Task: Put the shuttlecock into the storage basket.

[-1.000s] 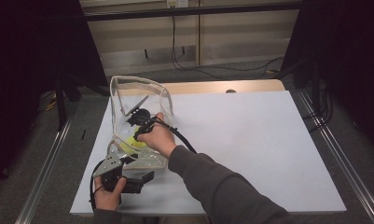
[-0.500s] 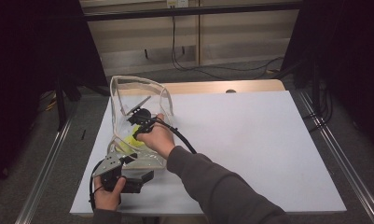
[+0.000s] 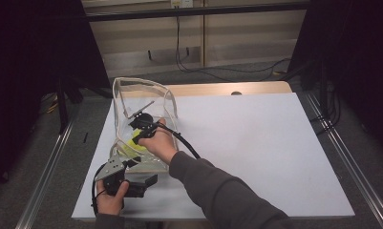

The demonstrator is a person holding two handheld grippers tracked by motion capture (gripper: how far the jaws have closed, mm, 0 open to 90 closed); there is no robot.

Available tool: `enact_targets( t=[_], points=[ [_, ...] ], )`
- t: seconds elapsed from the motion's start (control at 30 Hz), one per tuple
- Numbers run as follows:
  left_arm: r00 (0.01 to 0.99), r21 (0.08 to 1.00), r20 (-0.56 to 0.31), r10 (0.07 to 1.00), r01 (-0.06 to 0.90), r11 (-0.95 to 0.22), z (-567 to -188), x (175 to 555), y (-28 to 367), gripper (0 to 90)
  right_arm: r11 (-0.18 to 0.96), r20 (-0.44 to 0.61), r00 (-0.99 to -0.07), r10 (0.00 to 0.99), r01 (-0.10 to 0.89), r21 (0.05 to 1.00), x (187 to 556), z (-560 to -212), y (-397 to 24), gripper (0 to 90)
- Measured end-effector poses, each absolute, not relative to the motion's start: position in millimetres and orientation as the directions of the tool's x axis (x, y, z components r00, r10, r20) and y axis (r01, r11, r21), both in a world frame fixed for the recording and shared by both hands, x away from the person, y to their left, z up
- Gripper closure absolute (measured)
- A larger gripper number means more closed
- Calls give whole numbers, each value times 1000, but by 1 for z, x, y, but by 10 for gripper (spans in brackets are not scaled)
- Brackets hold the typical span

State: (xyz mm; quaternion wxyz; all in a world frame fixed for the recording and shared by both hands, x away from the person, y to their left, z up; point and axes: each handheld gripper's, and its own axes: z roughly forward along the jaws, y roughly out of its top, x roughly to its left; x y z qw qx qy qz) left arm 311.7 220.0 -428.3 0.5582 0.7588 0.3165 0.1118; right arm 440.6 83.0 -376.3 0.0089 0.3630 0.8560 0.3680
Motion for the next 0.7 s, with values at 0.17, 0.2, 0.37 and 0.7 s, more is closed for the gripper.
enact_targets(
  t=[0.17,0.2,0.37,0.7],
  points=[
    [776,918,-182,603,353,-177,-428,312,219,28,477,255,-724,641,636,606,442,-375,79,750],
    [776,918,-182,604,354,-178,-428,312,219,28,482,257,-724,640,639,599,442,-375,79,729],
    [775,918,-181,606,354,-178,-428,311,220,28,480,255,-709,657,655,584,440,-371,77,650],
    [773,919,-183,608,354,-172,-428,311,219,28,495,254,-708,659,663,562,437,-365,73,543]
  ],
)
